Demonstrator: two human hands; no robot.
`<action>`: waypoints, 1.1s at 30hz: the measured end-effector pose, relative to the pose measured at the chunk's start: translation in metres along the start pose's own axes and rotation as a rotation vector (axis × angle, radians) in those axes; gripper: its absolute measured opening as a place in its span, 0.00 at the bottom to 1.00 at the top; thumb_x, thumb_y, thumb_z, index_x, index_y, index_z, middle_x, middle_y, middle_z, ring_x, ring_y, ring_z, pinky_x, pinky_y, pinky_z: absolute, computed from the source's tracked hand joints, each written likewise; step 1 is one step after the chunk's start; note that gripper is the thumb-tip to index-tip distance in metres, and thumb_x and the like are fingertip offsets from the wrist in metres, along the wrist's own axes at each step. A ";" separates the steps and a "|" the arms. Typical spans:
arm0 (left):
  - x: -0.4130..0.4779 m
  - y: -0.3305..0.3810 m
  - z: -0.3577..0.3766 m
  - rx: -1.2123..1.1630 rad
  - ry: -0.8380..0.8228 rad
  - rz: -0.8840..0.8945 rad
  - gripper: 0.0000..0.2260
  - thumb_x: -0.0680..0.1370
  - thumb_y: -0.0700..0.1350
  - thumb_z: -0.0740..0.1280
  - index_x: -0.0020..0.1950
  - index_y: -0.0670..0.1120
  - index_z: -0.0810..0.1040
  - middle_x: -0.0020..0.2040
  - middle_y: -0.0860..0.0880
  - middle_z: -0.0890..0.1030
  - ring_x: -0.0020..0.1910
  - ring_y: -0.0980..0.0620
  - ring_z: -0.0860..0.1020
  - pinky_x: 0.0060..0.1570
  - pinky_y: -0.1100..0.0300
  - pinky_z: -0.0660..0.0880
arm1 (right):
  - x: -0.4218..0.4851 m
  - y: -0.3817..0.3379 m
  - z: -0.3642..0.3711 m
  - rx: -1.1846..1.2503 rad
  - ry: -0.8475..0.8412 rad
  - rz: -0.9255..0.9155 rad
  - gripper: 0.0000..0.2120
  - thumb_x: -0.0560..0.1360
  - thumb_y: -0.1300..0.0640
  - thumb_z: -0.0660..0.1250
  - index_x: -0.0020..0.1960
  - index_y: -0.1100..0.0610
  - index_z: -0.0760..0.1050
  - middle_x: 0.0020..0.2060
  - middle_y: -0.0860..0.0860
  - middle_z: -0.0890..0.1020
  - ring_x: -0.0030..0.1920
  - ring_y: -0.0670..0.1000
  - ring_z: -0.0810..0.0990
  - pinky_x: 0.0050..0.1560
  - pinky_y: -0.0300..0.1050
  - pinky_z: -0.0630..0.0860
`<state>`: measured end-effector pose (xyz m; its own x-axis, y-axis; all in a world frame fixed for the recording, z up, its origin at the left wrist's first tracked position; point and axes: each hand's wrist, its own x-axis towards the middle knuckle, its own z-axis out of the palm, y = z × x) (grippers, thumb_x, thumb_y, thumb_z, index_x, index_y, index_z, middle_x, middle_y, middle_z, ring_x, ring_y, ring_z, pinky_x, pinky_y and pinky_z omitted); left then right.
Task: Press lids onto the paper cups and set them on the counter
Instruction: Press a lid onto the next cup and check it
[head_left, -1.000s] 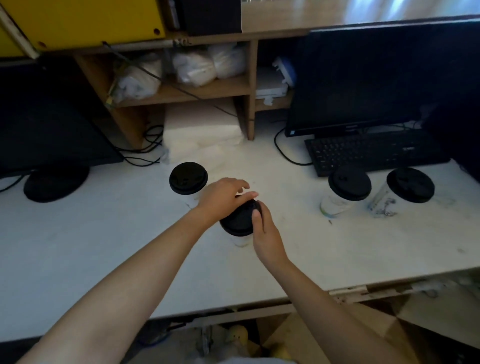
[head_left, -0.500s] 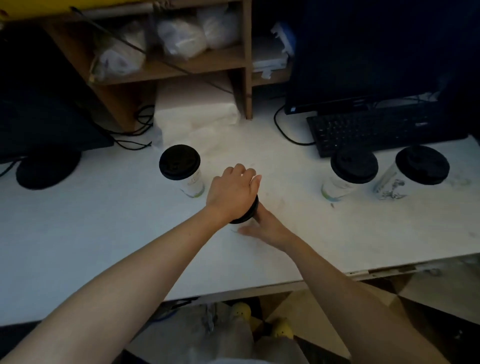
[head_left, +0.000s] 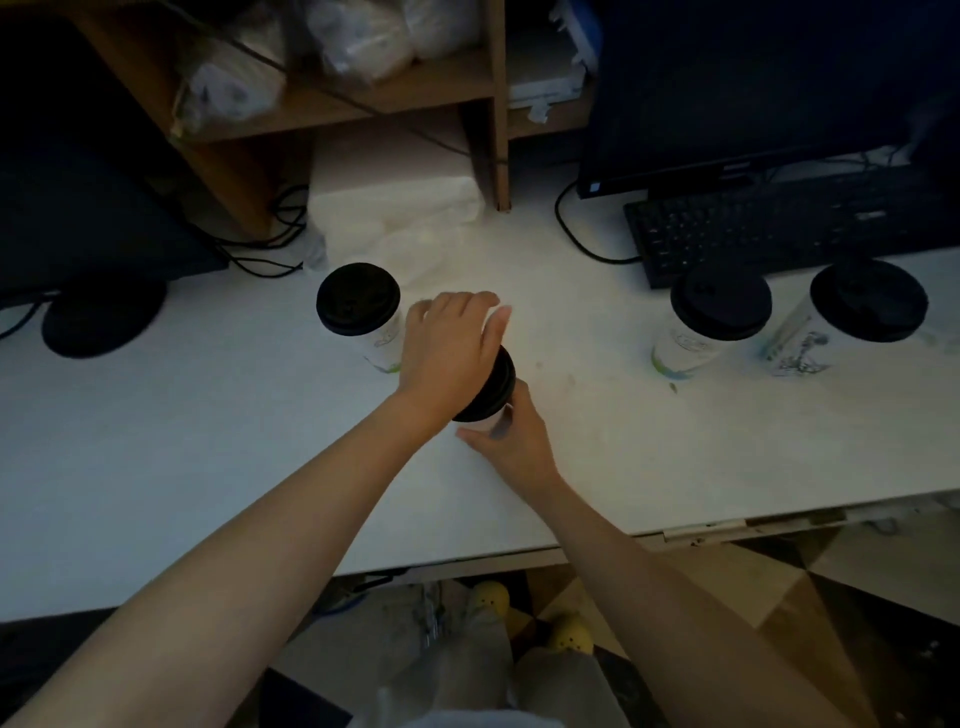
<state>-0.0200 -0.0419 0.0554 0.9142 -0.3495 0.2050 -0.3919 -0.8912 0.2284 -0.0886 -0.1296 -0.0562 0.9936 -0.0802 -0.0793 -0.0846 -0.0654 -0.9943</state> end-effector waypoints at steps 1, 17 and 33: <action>-0.003 0.003 0.000 0.006 0.002 -0.080 0.19 0.81 0.54 0.52 0.63 0.45 0.75 0.59 0.45 0.80 0.60 0.44 0.75 0.59 0.48 0.65 | -0.003 0.002 0.008 0.026 0.058 -0.004 0.29 0.66 0.60 0.77 0.62 0.49 0.68 0.55 0.45 0.77 0.57 0.36 0.75 0.57 0.32 0.73; -0.001 -0.007 0.000 -0.077 -0.287 0.117 0.19 0.82 0.54 0.51 0.63 0.47 0.76 0.60 0.48 0.79 0.62 0.47 0.73 0.59 0.50 0.66 | 0.007 -0.002 -0.013 0.023 -0.221 0.090 0.33 0.66 0.63 0.77 0.64 0.49 0.64 0.56 0.41 0.75 0.54 0.35 0.74 0.50 0.27 0.72; -0.010 0.002 0.013 0.110 -0.230 -0.007 0.16 0.79 0.51 0.54 0.60 0.50 0.76 0.58 0.48 0.78 0.57 0.47 0.72 0.54 0.51 0.63 | 0.008 0.014 0.005 -0.082 -0.239 0.092 0.32 0.67 0.56 0.76 0.66 0.53 0.66 0.55 0.40 0.76 0.54 0.34 0.75 0.49 0.23 0.69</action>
<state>-0.0282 -0.0439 0.0411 0.9210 -0.3890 -0.0207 -0.3838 -0.9153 0.1220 -0.0812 -0.1267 -0.0707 0.9702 0.1465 -0.1931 -0.1712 -0.1501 -0.9737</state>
